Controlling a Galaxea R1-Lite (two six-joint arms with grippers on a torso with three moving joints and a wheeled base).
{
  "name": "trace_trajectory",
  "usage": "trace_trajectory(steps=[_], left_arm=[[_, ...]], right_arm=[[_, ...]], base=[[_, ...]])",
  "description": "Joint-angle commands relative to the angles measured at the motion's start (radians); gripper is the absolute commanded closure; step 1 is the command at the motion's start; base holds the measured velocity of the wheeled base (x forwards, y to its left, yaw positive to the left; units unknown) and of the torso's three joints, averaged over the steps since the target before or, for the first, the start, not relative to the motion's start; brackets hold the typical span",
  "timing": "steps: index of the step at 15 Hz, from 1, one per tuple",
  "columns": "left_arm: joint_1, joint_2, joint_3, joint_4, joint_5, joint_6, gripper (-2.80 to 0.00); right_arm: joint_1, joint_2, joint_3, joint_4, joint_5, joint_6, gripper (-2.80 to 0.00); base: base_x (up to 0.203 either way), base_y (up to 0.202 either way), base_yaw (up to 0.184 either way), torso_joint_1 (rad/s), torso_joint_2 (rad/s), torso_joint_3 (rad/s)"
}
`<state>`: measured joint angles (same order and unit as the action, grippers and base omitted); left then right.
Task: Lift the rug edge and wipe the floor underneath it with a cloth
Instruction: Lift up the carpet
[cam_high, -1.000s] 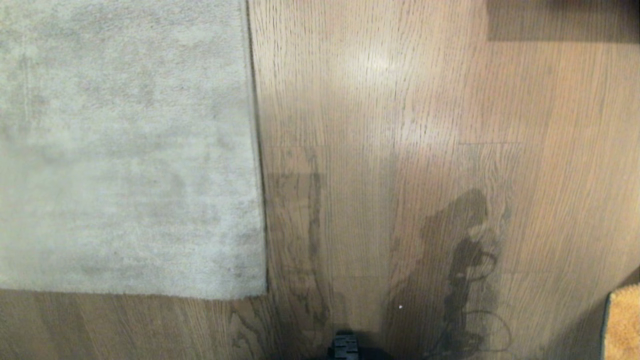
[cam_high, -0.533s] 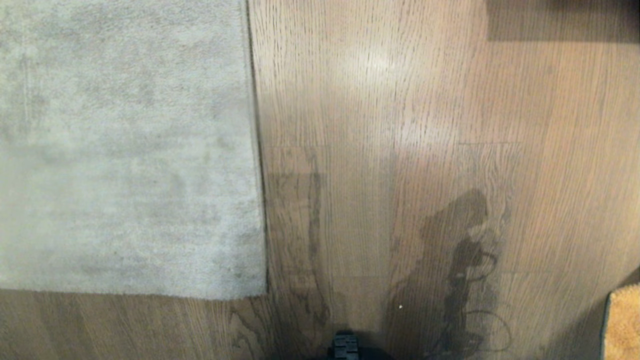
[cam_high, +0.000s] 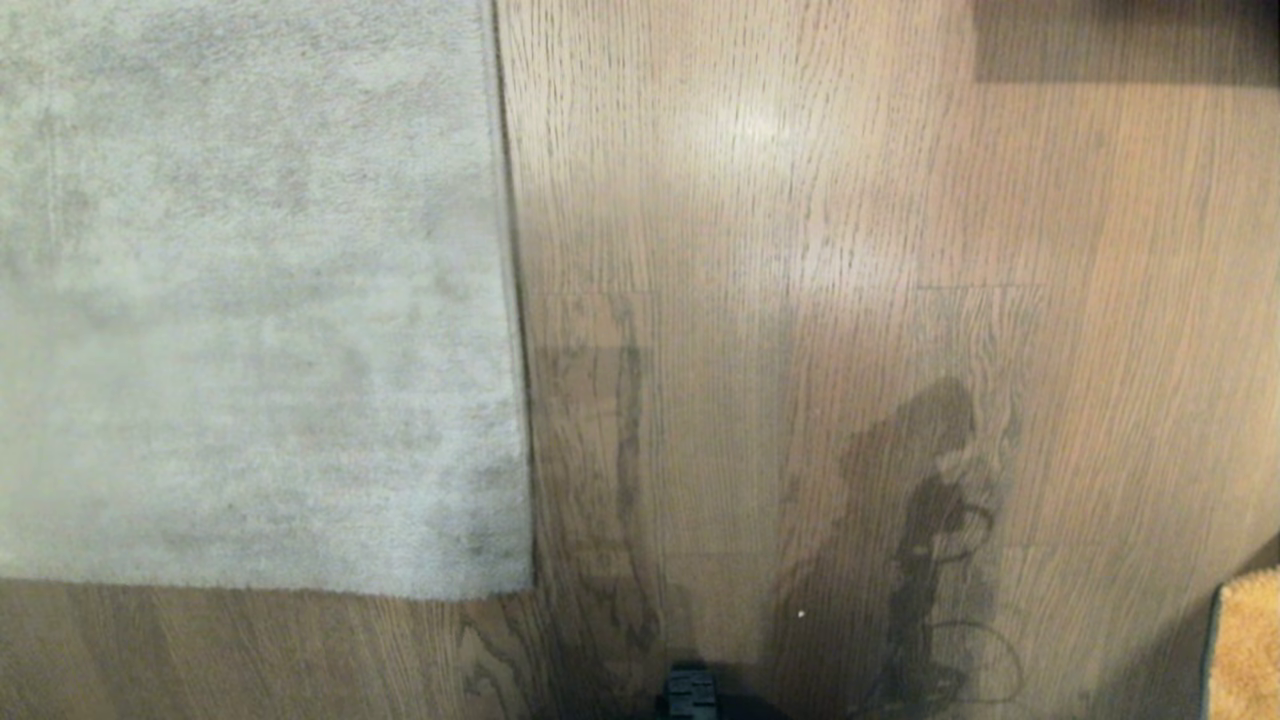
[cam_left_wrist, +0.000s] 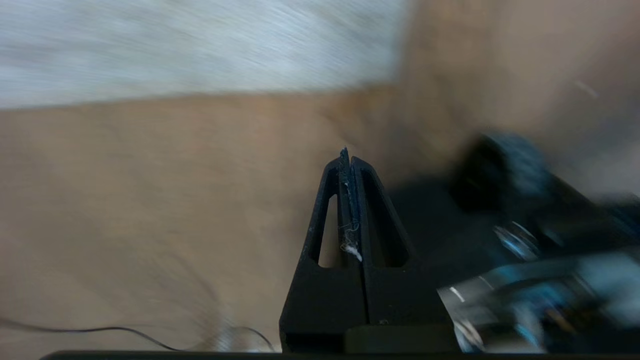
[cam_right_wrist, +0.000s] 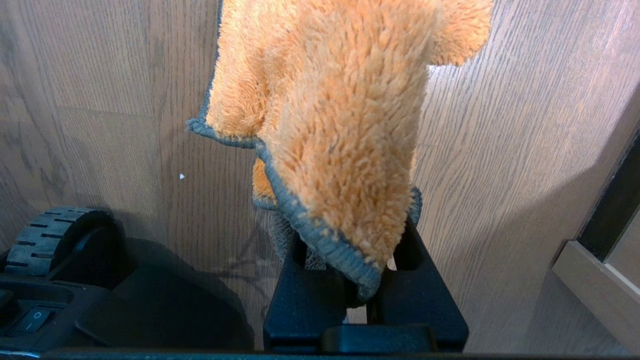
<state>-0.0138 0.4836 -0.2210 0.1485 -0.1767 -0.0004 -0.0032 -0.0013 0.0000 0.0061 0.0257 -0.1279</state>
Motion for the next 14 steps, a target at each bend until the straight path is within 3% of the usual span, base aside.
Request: trace_trajectory(steps=[1,9,14], left_arm=[[-0.005,0.142,-0.006,-0.003,-0.065,0.004,0.00],[-0.090,0.384,-0.073,-0.090,-0.069,0.030,0.00],[-0.185,0.595,-0.221,-0.098,-0.063,0.031,0.00]], right_arm=[[0.000,0.001,0.000,0.000,0.000,-0.001,0.00],[0.000,0.001,0.000,0.000,0.000,-0.001,0.00],[0.000,0.001,0.000,0.000,0.000,-0.001,0.00]], base=[[0.000,0.000,0.000,0.000,0.00,0.000],[0.000,0.000,0.000,0.000,0.00,0.000],[0.000,0.000,0.000,0.000,0.00,0.000]])
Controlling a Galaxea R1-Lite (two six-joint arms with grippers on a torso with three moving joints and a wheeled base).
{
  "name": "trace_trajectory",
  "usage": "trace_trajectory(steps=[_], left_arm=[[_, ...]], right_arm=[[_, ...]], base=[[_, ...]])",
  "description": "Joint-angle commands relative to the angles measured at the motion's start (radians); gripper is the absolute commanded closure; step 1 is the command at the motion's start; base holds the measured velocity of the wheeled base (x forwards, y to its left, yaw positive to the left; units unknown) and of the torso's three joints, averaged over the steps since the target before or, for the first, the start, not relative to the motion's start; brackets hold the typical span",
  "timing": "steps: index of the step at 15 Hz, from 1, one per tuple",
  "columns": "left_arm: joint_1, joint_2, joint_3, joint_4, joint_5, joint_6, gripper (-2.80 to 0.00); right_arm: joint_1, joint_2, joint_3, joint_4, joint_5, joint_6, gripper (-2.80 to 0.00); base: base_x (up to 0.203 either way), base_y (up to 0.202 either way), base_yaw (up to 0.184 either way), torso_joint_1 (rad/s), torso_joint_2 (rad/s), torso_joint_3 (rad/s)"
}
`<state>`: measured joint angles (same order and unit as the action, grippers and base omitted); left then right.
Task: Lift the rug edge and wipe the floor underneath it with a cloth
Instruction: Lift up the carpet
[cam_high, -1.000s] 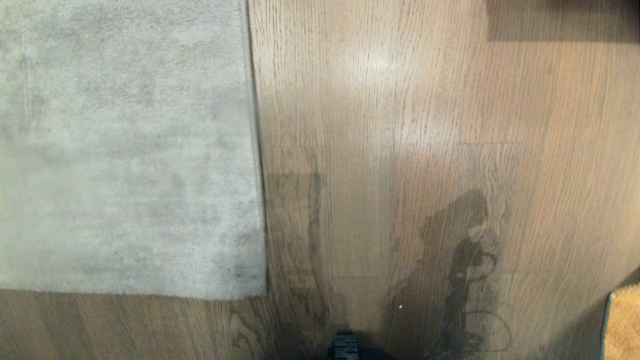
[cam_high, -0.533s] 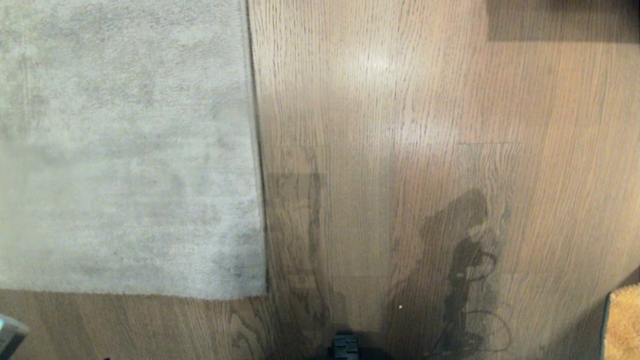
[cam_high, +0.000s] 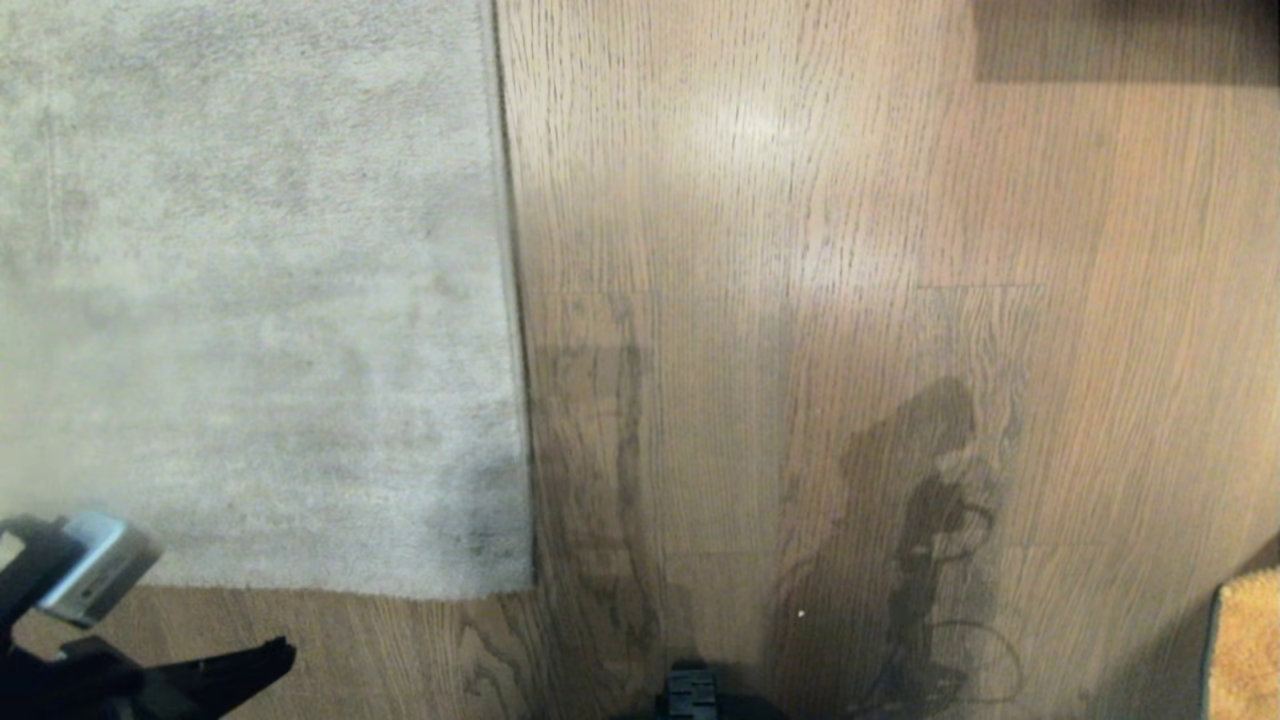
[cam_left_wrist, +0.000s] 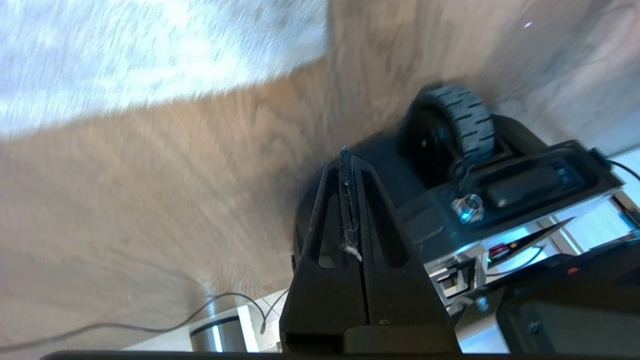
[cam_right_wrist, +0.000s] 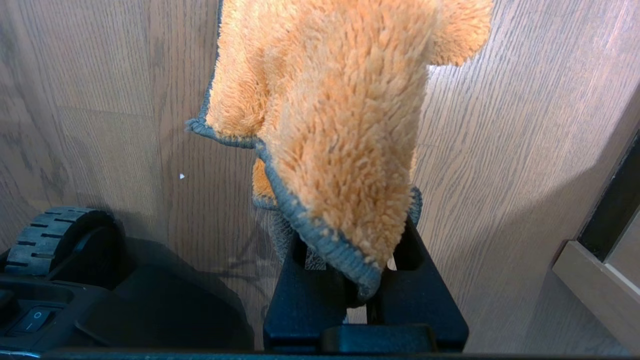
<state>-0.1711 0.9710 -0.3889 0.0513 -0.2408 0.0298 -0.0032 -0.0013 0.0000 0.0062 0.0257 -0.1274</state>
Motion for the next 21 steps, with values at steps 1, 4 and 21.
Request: trace_trajectory(steps=[1,4,21], left_arm=[[-0.042,0.152,-0.088,-0.003,0.004,0.001,0.00],[-0.064,0.224,-0.175,-0.004,0.024,-0.001,0.00],[-0.266,0.580,-0.341,-0.145,0.171,-0.054,0.00]], right_arm=[[0.000,0.001,0.000,0.000,0.000,-0.001,0.00],[0.000,0.001,0.000,0.000,0.000,-0.001,0.00],[0.000,0.001,0.000,0.000,0.000,-0.001,0.00]], base=[[0.000,0.000,0.000,0.000,0.00,0.000],[0.000,0.000,0.000,0.000,0.00,0.000],[0.000,0.000,0.000,0.000,0.00,0.000]])
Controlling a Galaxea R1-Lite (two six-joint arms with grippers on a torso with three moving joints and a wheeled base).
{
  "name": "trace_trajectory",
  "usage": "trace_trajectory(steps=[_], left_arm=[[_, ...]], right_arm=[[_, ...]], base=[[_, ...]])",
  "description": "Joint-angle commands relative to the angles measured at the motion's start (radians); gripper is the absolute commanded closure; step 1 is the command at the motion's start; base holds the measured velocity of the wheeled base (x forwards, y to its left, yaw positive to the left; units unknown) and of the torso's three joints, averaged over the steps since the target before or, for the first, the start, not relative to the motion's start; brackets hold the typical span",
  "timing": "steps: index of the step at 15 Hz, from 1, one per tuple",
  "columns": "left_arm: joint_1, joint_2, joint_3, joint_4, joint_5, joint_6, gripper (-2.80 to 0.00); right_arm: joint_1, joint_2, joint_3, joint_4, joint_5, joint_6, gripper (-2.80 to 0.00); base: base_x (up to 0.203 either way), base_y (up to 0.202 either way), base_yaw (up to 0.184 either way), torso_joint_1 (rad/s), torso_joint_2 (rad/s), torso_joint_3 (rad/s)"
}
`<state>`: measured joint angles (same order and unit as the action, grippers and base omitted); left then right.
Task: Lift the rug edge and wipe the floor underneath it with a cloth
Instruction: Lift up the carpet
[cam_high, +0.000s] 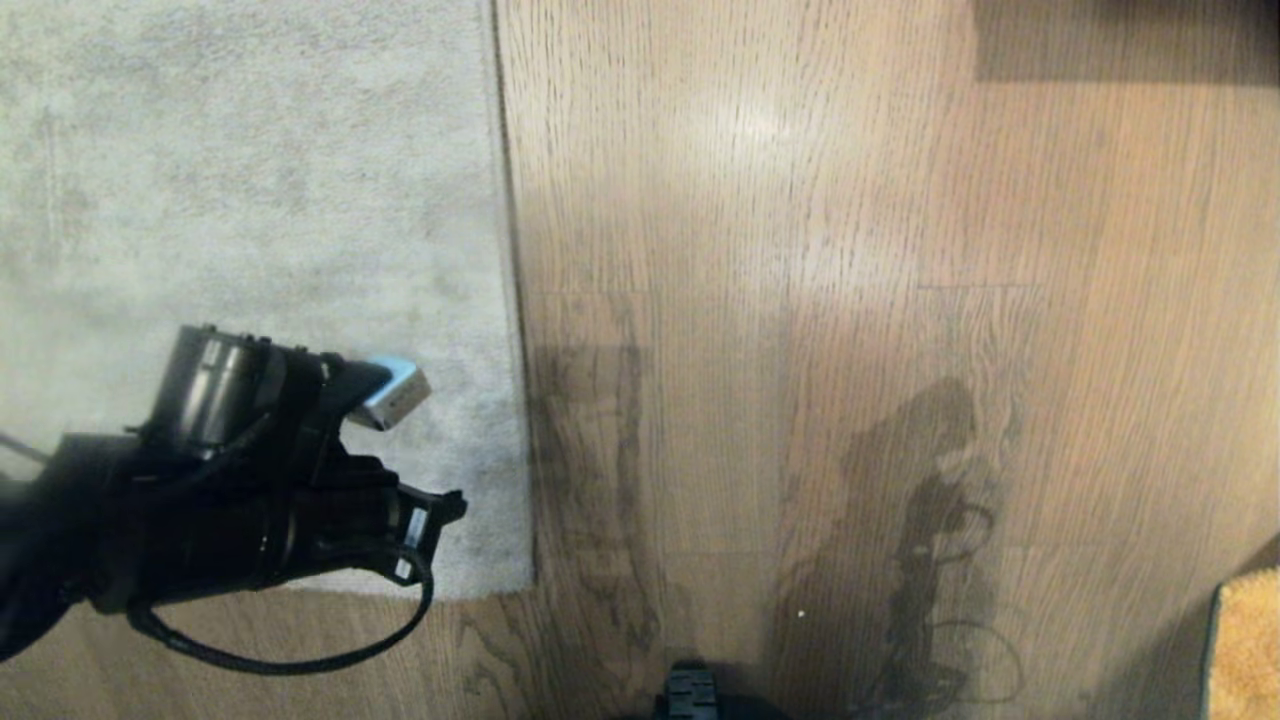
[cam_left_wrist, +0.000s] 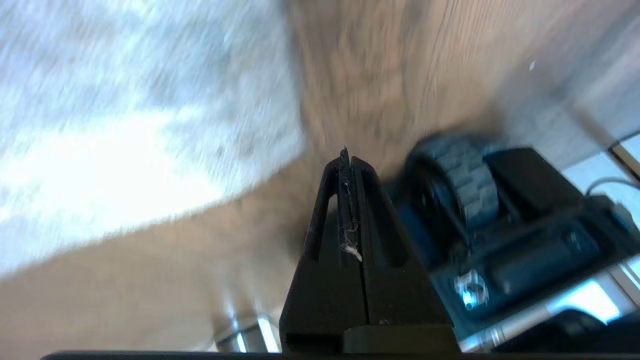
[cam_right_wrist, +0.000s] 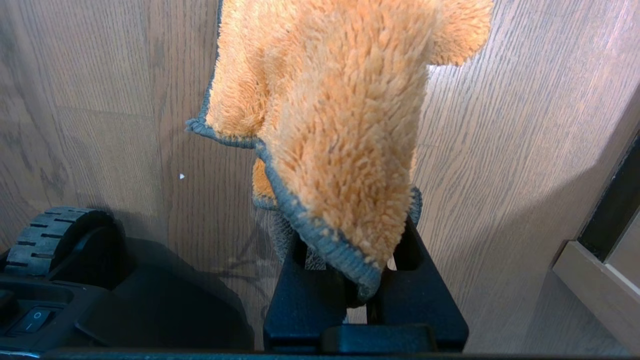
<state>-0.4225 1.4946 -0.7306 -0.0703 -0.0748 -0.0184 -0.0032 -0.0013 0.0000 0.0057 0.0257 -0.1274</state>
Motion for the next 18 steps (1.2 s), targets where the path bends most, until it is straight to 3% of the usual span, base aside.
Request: trace_trajectory(steps=[1,3,4,9,14,18], left_arm=[[-0.035,0.070,0.004,-0.031,0.020,-0.020,0.00],[-0.059,0.081,0.007,-0.032,0.036,-0.040,0.00],[-0.062,0.094,0.002,-0.032,0.036,-0.041,-2.80],[-0.107,0.214,-0.121,-0.031,0.060,-0.071,-2.80],[-0.170,0.299,-0.233,-0.014,0.304,-0.069,-2.80],[-0.190,0.328,-0.371,0.194,0.394,-0.065,-2.80]], right_arm=[[0.000,0.001,0.000,0.000,0.000,-0.001,0.00],[0.000,0.001,0.000,0.000,0.000,-0.001,0.00],[0.000,0.001,0.000,0.000,0.000,-0.001,0.00],[0.000,0.001,0.000,0.000,0.000,-0.001,0.00],[0.000,0.001,0.000,0.000,0.000,-0.001,0.00],[0.000,0.001,0.000,0.000,0.000,-0.001,0.00]], base=[[0.000,0.000,0.000,0.000,0.00,0.000],[0.000,0.000,0.000,0.000,0.00,0.000],[0.000,0.000,0.000,0.000,0.00,0.000],[0.000,0.000,0.000,0.000,0.00,0.000],[0.000,0.000,0.000,0.000,0.00,0.000],[0.000,0.000,0.000,0.000,0.00,0.000]])
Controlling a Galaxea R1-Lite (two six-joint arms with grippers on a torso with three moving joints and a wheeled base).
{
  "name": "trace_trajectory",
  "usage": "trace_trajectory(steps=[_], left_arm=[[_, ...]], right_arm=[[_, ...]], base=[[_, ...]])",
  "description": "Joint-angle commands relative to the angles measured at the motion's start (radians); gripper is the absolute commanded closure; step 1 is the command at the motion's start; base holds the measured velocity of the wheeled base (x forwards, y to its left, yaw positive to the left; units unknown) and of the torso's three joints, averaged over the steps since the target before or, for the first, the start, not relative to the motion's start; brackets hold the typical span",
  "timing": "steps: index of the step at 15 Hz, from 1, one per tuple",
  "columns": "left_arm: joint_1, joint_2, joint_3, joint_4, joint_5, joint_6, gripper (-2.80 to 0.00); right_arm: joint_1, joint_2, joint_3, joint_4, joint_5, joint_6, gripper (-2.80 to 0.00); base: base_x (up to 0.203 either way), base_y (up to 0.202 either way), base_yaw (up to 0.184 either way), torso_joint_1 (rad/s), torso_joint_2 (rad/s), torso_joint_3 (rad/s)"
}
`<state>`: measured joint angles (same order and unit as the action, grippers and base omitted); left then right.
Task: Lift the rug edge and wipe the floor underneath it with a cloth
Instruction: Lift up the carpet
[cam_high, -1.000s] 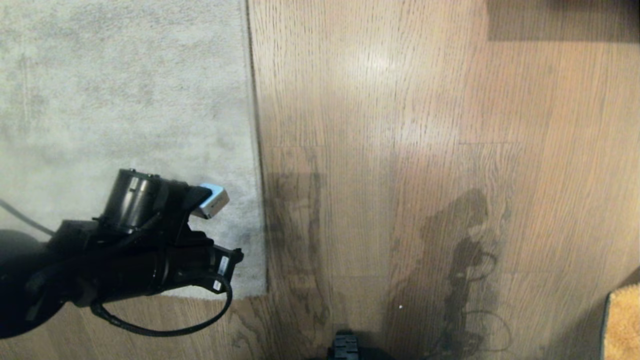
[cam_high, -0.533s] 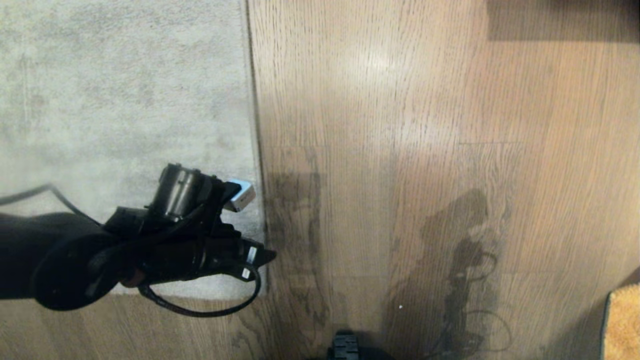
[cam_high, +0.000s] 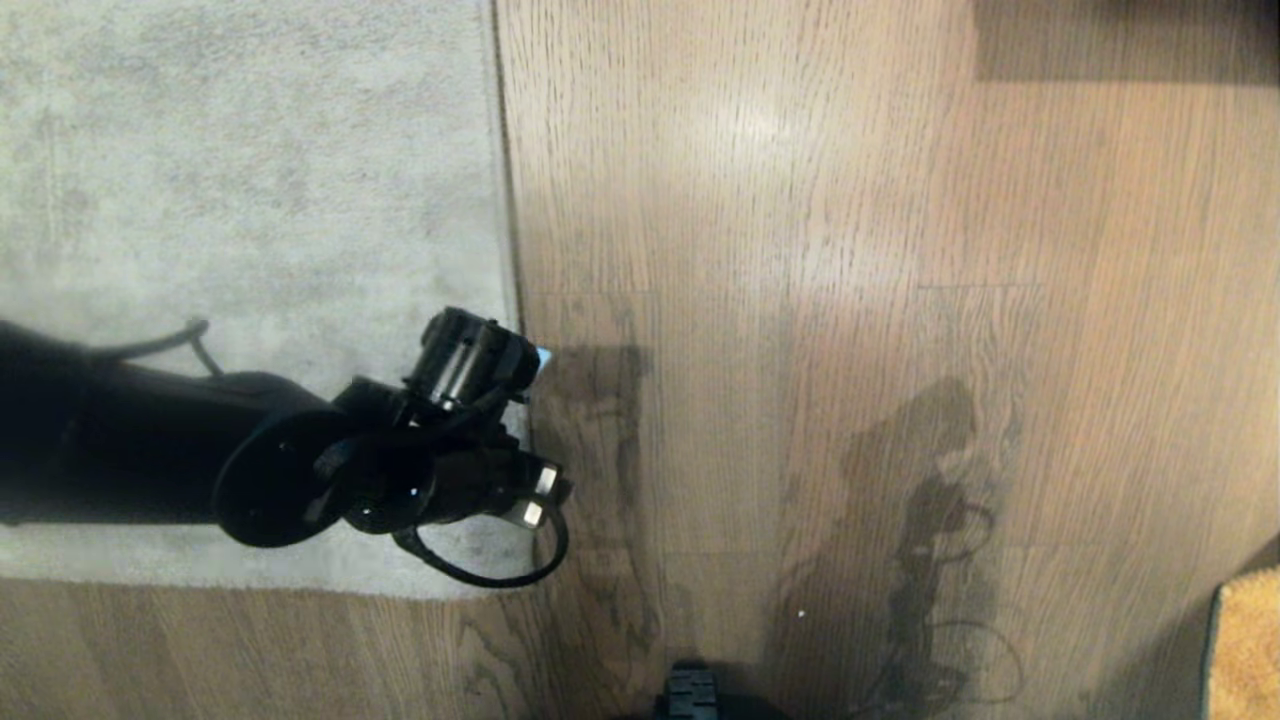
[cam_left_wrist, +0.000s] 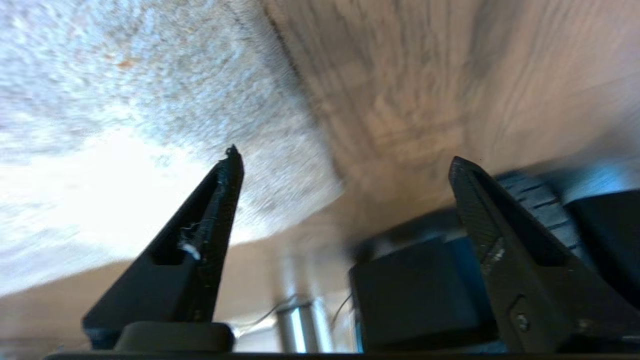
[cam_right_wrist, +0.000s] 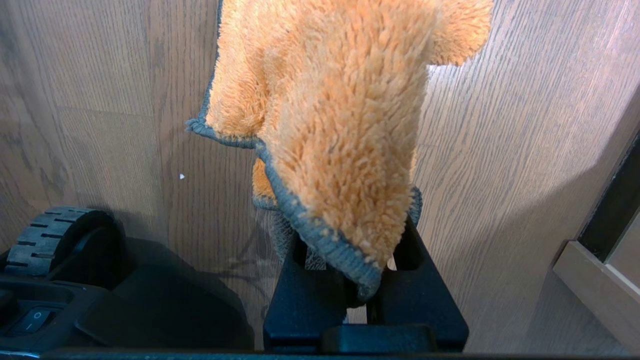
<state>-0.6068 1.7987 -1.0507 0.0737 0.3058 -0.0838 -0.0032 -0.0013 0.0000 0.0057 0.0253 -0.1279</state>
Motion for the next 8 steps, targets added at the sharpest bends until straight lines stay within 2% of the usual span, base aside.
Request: trace_trajectory(steps=[1,4,6,8], left_arm=[[-0.012,0.033,-0.076,0.079,0.046,0.001,-2.80],[-0.029,0.056,-0.126,0.141,0.153,0.003,-2.80],[-0.032,0.058,-0.151,0.186,0.202,0.004,-2.80],[-0.033,0.074,-0.161,0.191,0.260,0.026,-2.80]], right_arm=[[0.000,0.001,0.000,0.000,0.001,-0.001,0.00],[0.000,0.001,0.000,0.000,0.001,-0.001,0.00],[0.000,0.001,0.000,0.000,0.001,-0.001,0.00],[0.000,0.001,0.000,0.000,0.001,-0.001,0.00]], base=[[0.000,0.000,0.000,0.000,0.00,0.000],[0.000,0.000,0.000,0.000,0.00,0.000],[0.000,0.000,0.000,0.000,0.00,0.000],[0.000,0.000,0.000,0.000,0.00,0.000]])
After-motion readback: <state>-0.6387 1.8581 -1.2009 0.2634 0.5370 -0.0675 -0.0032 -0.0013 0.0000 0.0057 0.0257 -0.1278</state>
